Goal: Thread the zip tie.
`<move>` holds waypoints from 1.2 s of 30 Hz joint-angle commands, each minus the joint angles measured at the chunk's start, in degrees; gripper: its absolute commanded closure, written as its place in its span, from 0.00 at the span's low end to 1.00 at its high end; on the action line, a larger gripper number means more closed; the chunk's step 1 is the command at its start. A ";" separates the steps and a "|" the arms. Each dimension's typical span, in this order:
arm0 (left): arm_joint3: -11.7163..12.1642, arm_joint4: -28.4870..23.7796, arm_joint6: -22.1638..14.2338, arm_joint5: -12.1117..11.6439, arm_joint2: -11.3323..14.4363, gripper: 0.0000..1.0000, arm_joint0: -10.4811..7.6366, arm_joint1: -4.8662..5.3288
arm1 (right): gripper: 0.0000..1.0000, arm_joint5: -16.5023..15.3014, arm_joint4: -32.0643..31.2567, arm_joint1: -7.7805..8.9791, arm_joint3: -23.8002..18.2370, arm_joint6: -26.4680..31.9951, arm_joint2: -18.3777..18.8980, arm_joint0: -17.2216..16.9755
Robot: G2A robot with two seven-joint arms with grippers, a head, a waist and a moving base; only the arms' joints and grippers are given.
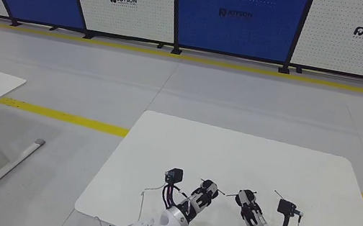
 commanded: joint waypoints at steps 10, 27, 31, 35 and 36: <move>0.00 0.00 0.00 0.00 0.00 1.00 0.00 0.00 | 1.00 0.20 0.25 -0.29 0.28 0.19 0.06 0.16; 0.00 0.00 0.00 0.00 0.00 1.00 0.00 0.00 | 1.00 -0.05 -1.61 -1.22 0.11 -0.05 1.43 -0.66; 0.00 0.00 0.00 0.00 0.00 1.00 0.00 0.00 | 1.00 1.20 -2.54 -1.59 -0.08 -0.20 1.07 -0.42; 0.00 0.00 0.00 0.00 0.00 1.00 0.00 0.00 | 1.00 2.01 -2.95 -1.97 0.21 0.58 0.59 0.08; 0.00 0.00 0.00 0.00 0.00 1.00 0.00 0.00 | 1.00 2.18 -3.05 -2.07 0.29 0.63 0.46 0.20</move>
